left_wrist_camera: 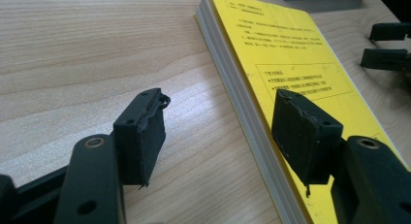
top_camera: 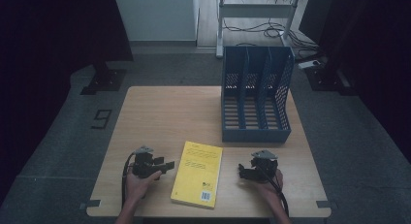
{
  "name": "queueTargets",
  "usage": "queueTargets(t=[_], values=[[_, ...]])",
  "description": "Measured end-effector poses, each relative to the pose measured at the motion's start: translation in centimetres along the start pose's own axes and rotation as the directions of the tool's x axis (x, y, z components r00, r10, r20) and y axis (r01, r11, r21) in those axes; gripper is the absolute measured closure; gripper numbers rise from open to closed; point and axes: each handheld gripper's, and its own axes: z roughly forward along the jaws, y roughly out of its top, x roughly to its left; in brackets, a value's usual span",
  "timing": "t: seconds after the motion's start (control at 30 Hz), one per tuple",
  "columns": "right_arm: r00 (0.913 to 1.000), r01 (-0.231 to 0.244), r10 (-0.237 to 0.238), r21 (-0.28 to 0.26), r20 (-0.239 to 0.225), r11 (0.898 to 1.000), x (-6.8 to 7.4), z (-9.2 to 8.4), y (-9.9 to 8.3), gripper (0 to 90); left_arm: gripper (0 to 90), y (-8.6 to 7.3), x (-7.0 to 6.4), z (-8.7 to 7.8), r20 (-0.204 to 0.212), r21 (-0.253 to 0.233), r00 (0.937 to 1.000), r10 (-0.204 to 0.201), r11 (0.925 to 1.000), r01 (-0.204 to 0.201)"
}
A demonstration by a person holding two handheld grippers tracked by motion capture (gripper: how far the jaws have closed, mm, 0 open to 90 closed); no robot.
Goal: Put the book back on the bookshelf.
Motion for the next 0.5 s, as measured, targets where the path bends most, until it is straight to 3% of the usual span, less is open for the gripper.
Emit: queueTargets(t=[0.23,0.5], values=[[1.0,0.0,0.0,-0.002,-0.001,1.0,-0.01,-0.01,-0.02,4.5,34.5,0.0,0.02,-0.14,-0.012,-0.019,0.9999,0.001,0.9998,-0.002],[1.0,0.007,-0.007,-0.005,-0.007,1.0,-0.22,-0.06,-0.07,5.5,34.2,-0.1,0.16,0.16,-0.021,0.001,0.9998,0.005,1.0,-0.005]])
